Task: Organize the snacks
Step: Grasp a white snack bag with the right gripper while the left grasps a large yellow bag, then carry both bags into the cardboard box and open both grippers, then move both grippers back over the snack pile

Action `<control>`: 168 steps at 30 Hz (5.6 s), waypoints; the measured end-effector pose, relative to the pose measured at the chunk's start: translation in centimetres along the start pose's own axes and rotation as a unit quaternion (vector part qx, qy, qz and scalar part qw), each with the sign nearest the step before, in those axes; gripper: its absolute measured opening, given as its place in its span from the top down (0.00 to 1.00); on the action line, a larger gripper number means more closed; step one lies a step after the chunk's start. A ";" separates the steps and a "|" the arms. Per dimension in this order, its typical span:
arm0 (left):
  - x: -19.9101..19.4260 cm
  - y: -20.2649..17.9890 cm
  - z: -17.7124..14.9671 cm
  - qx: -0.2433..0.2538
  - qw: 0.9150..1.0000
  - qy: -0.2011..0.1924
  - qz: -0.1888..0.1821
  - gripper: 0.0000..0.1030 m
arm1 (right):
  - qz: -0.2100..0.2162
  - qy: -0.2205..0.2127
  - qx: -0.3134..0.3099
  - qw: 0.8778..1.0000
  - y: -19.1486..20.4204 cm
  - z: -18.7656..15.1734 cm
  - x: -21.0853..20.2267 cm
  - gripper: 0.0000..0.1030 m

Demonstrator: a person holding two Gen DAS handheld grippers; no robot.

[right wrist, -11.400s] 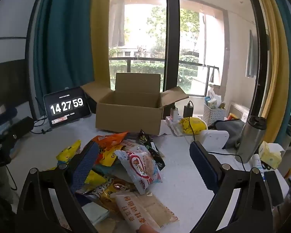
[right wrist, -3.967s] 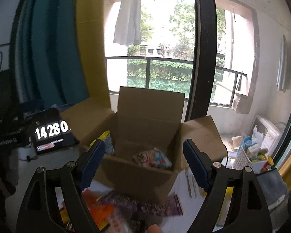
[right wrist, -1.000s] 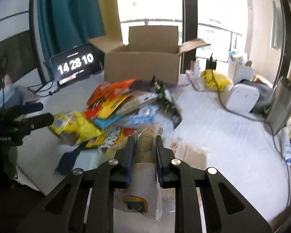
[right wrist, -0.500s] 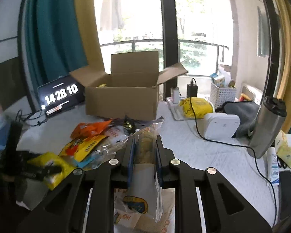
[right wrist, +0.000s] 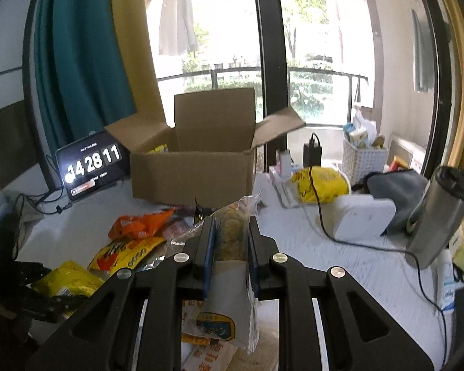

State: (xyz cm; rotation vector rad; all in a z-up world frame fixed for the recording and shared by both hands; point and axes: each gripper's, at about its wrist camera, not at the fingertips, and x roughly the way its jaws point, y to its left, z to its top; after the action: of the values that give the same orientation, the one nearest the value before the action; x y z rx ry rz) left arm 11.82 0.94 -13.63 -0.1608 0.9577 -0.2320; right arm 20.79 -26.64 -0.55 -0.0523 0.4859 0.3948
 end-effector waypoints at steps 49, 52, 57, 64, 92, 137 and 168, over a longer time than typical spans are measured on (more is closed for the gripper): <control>-6.3 0.7 19.5 0.078 0.951 -0.291 0.069 0.24 | 0.017 -0.097 -0.026 0.995 0.3 11.7 6.6 0.80; -5.9 1.0 20.8 0.078 0.948 -0.299 0.077 0.24 | 0.017 -0.107 -0.030 0.994 0.4 12.4 7.1 0.80; -4.5 1.3 23.3 0.081 0.945 -0.306 0.086 0.24 | 0.016 -0.120 -0.037 0.992 0.5 13.8 8.4 0.80; -2.0 1.1 25.7 0.087 0.941 -0.315 0.093 0.23 | 0.018 -0.136 -0.027 0.990 -0.1 15.7 10.5 0.80; 2.6 7.2 35.6 0.005 0.954 -0.285 0.093 0.10 | 0.035 -0.120 0.005 0.992 2.5 21.8 25.7 0.79; -8.2 -2.0 22.3 0.085 0.943 -0.318 0.051 0.10 | 0.016 -0.083 -0.027 0.996 2.8 16.6 6.4 0.46; -4.7 -3.0 8.1 0.110 0.979 -0.173 -0.013 0.10 | -0.010 0.053 -0.019 0.998 1.5 1.1 1.7 0.37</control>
State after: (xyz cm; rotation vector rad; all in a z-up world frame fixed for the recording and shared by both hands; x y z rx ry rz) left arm 15.54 -0.40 -4.66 -0.0080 0.5794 -0.3217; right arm 22.12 -24.46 -0.33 -0.1149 0.5816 0.3821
